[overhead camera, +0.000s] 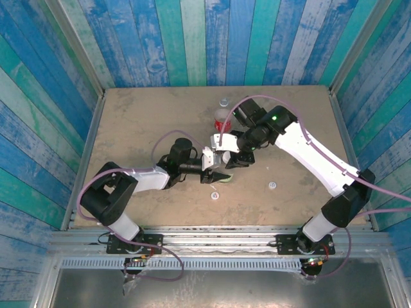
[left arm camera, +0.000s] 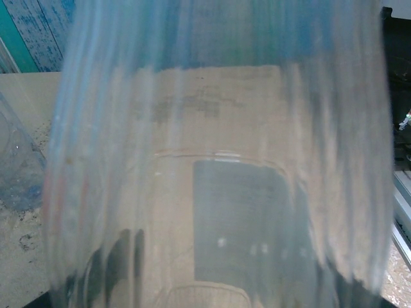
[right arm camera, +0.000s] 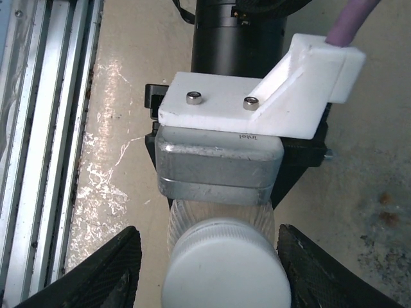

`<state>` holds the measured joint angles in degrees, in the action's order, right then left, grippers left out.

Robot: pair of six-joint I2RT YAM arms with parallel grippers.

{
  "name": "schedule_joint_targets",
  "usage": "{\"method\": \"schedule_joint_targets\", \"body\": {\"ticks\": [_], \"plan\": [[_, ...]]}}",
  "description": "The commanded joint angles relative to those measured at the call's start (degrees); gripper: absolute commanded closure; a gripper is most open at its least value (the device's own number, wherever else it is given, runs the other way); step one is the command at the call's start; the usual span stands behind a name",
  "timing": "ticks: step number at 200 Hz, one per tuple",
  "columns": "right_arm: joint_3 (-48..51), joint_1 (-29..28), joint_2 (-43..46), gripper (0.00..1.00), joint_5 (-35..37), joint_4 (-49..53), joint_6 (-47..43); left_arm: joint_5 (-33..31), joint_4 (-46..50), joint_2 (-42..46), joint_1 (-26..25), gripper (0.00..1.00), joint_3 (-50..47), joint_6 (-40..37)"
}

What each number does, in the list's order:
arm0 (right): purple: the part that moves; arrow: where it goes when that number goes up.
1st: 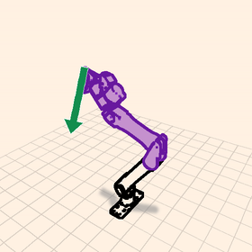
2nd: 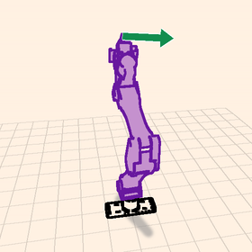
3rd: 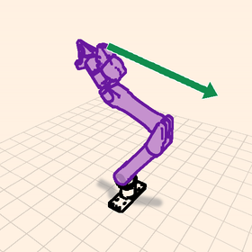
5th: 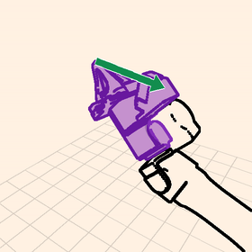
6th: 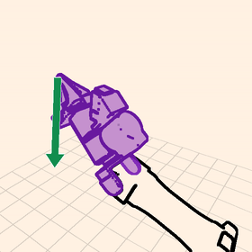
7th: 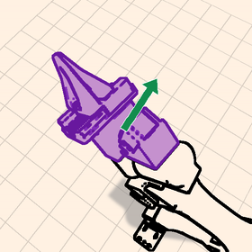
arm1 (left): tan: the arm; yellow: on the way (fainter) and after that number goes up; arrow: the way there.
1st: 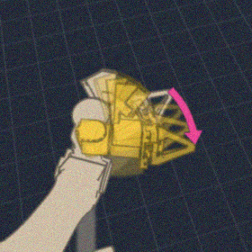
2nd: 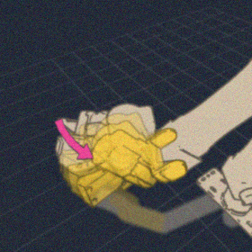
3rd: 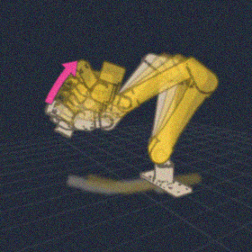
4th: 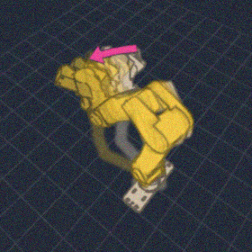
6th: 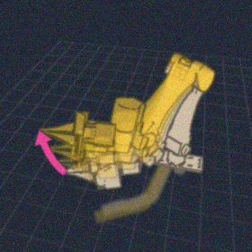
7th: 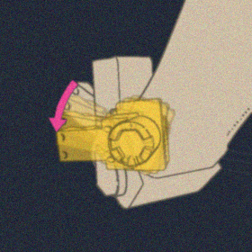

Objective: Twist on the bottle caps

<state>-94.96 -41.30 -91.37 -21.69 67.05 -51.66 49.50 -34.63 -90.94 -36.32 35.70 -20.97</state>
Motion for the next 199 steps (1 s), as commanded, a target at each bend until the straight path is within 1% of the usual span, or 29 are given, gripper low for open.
{"method": "schedule_joint_targets", "body": {"ticks": [1,36,40,52,60,67,73,80,89,101,145,155,172,178,199], "plan": [[-1.1,-0.4,-0.8,0.49,0.4,2.2,0.6,1.0,0.1,4.0,0.1,0.44,-0.5,-0.1],[-2.0,-0.4,-0.8,0.73,0.7,2.8,0.8,0.8,-0.1,4.5,0.1,0.43,-0.9,0.0],[-2.0,-0.4,-0.7,0.74,0.7,2.8,0.9,0.8,-0.2,4.6,0.2,0.42,-0.9,0.0],[-2.2,-0.4,-0.4,0.75,0.4,2.7,0.8,0.7,-0.6,4.7,0.2,0.39,-1.0,0.3],[-2.2,-0.5,-0.2,0.75,-0.1,2.7,0.8,0.9,-1.0,4.8,0.1,0.35,-1.0,0.7],[-2.3,-0.5,0.0,0.75,-0.5,2.7,0.7,1.2,-1.6,5.0,0.1,0.30,-1.1,1.0],[-2.3,-0.5,0.1,0.75,-0.8,2.7,0.4,1.4,-2.6,5.2,0.2,0.23,-1.4,1.7],[-2.3,-0.4,0.5,0.75,-1.5,2.7,0.3,1.6,-4.4,5.4,0.1,0.17,-2.0,2.6],[-2.1,-0.5,1.0,0.75,-2.4,2.4,0.1,2.0,-6.5,5.7,0.2,0.14,-2.7,3.8],[-1.4,-0.4,2.0,0.75,-3.6,1.5,0.0,2.5,-8.3,6.0,0.2,0.12,-3.1,5.0],[2.4,0.6,6.0,0.75,-9.5,-3.7,0.0,3.8,-13.7,7.0,0.2,0.16,-4.4,8.7],[3.5,0.9,7.0,0.75,-10.7,-5.1,0.1,4.6,-14.0,7.2,0.2,0.20,-4.4,9.1],[5.3,1.0,8.2,0.75,-11.1,-7.0,0.7,5.4,-15.0,7.4,0.2,0.32,-4.6,10.1],[5.9,1.1,8.4,0.75,-11.2,-7.3,0.9,5.6,-15.6,7.4,0.1,0.35,-4.8,10.6],[7.1,1.4,8.9,0.75,-11.2,-7.6,1.3,6.0,-17.8,7.8,0.1,0.36,-5.5,11.9]]}}
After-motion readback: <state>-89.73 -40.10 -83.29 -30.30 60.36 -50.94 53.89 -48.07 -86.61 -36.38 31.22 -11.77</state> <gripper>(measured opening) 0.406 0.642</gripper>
